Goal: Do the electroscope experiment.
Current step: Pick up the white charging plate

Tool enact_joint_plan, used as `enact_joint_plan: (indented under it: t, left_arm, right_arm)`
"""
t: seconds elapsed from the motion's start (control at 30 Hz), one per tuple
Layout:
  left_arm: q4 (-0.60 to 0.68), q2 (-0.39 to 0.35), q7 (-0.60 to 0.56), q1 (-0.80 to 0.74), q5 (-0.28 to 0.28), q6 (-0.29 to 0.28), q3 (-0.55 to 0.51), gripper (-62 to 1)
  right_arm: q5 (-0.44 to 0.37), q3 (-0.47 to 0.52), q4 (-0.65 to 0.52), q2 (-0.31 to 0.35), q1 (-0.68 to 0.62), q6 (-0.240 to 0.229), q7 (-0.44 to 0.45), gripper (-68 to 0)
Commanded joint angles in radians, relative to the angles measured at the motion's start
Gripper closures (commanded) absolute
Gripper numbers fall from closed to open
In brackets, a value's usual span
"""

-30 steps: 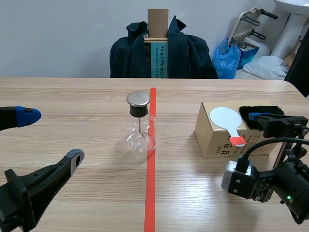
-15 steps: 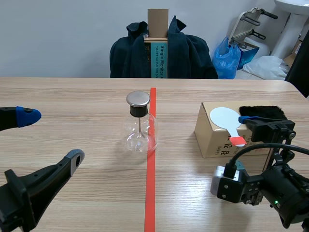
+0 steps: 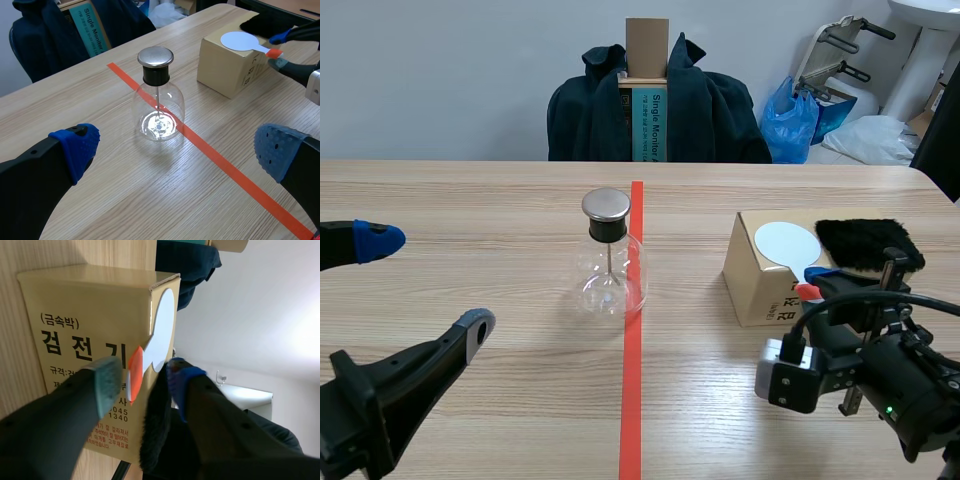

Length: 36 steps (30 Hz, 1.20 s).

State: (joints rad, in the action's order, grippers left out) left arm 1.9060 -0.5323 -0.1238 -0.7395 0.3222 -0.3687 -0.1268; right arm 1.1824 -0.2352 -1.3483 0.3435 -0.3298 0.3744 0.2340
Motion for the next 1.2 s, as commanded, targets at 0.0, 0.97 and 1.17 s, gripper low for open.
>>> enact_joint_plan:
  t: [0.0, 0.97, 1.17]
  left_arm:
    - [0.019, 0.0, -0.017, -0.005, 0.01, -0.001, 0.003, -62.3]
    - [0.019, 0.0, -0.017, -0.005, 0.01, -0.001, 0.003, -62.3]
    - [0.019, 0.0, -0.017, -0.005, 0.006, -0.001, 0.003, -62.3]
  right_arm:
    - [0.0, 0.013, -0.029, 0.008, 0.018, 0.011, -0.004, -7.6]
    - [-0.2, 0.284, -0.442, 0.078, 0.045, 0.321, 0.041, -0.8]
    - [-0.316, 0.37, -0.577, 0.114, 0.045, 0.321, 0.041, -0.8]
